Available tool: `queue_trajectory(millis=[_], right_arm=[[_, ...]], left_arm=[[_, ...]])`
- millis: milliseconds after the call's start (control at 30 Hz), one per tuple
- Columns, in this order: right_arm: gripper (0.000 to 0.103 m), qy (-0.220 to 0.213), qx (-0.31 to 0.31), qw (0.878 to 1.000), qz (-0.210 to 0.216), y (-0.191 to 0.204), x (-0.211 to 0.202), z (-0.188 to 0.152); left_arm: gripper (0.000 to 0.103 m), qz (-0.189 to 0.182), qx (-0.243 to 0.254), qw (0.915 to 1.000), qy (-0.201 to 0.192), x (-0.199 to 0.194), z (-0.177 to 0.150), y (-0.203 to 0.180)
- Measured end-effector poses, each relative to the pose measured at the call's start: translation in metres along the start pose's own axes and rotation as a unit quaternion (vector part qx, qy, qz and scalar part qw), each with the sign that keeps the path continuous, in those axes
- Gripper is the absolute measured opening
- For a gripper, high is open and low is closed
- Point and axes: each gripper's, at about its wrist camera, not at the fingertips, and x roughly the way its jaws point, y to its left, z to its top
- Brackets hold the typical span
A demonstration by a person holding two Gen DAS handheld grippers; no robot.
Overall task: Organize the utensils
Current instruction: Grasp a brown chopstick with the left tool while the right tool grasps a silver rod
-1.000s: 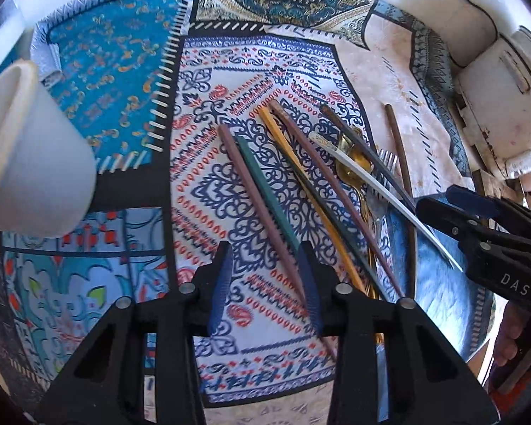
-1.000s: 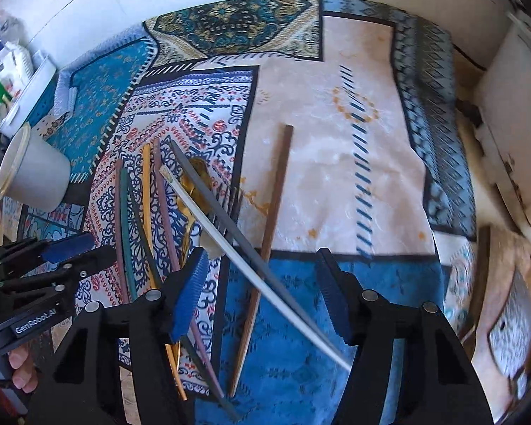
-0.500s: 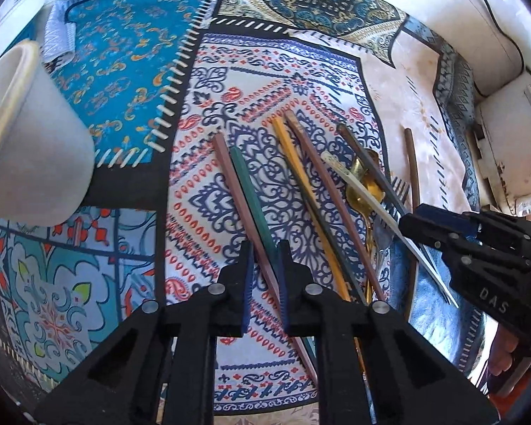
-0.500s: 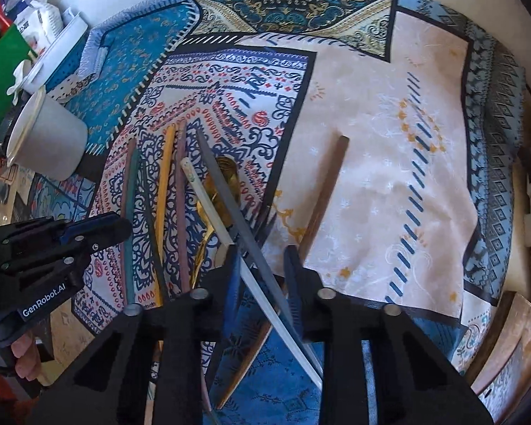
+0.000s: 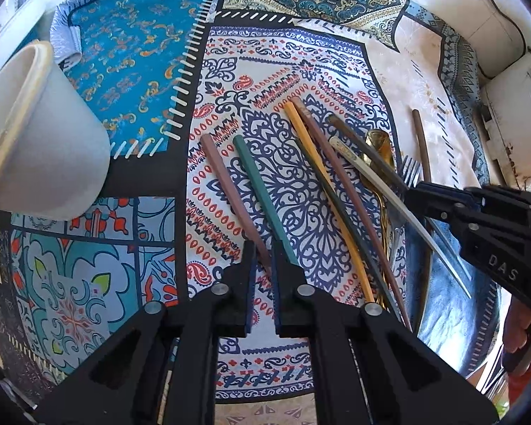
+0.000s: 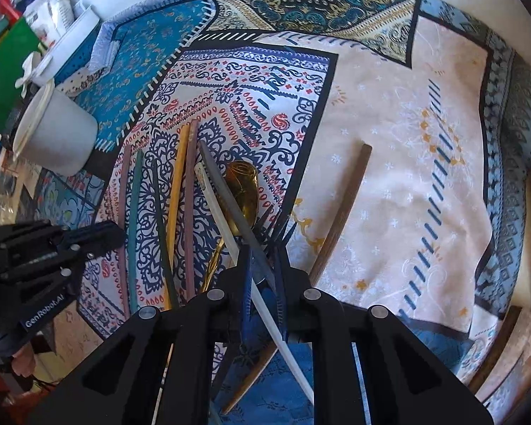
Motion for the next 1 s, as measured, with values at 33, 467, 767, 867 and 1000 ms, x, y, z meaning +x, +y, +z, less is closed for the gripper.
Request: queue_trajectory(millis=[33, 467, 767, 867, 1000], right_arm=[[0.01, 0.0, 0.005, 1.0, 0.005, -0.001, -0.001, -0.001], [0.008, 0.007, 0.028, 0.999, 0.031, -0.008, -0.005, -0.008], [0.002, -0.016, 0.042, 0.999, 0.024, -0.011, -0.024, -0.014], [0.002, -0.022, 0.04, 0.999, 0.009, -0.011, -0.027, -0.017], [0.006, -0.02, 0.029, 0.999, 0.007, -0.005, -0.025, -0.017]], left_arm=[[0.007, -0.001, -0.001, 1.0, -0.002, 0.0, 0.001, 0.001], [0.003, -0.036, 0.016, 0.9992, 0.003, 0.015, 0.025, -0.019], [0.003, -0.043, 0.041, 0.998, -0.02, -0.003, 0.017, -0.036], [0.003, -0.051, 0.045, 0.9973, -0.027, -0.012, 0.012, -0.035], [0.002, -0.047, 0.048, 0.9969, -0.041, -0.024, 0.003, -0.03]])
